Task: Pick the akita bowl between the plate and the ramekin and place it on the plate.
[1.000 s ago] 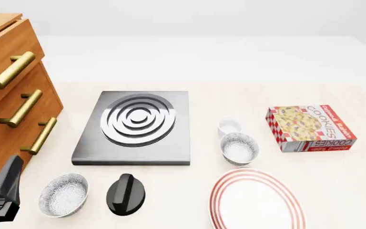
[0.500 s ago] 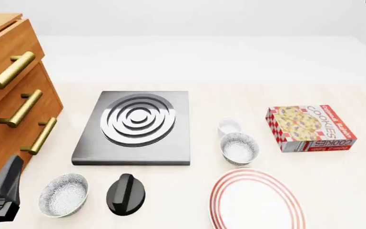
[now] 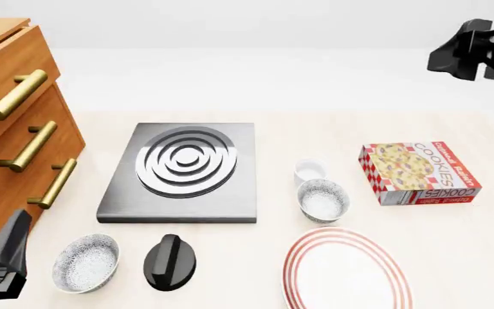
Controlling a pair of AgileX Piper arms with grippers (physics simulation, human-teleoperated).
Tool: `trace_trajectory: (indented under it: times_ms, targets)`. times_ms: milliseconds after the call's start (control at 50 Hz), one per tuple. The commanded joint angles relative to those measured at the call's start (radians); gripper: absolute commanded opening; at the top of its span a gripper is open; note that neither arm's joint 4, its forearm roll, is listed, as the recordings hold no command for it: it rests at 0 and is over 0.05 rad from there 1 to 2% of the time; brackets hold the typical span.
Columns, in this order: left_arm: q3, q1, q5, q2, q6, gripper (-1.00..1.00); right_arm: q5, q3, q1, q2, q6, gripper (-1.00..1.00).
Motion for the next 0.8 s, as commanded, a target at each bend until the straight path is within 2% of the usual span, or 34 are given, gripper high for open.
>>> trace_trajectory:
  times_ms: [20,260,380,480,800]
  targets:
    - [0.0,0.0,0.0,0.0,0.0,1.0,-0.048,0.065,0.01,0.067,0.045,1.0]
    - [0.0,0.0,0.0,0.0,0.0,1.0,-0.103,0.11,0.017,0.107,0.066,1.0]
    - [0.0,0.0,0.0,0.0,0.0,1.0,-0.133,0.142,0.011,0.111,0.052,1.0]
    - [0.0,0.0,0.0,0.0,0.0,1.0,-0.152,0.163,0.009,0.122,0.062,1.0]
    - [0.0,0.0,0.0,0.0,0.0,1.0,-0.262,0.193,-0.012,0.234,0.071,1.0]
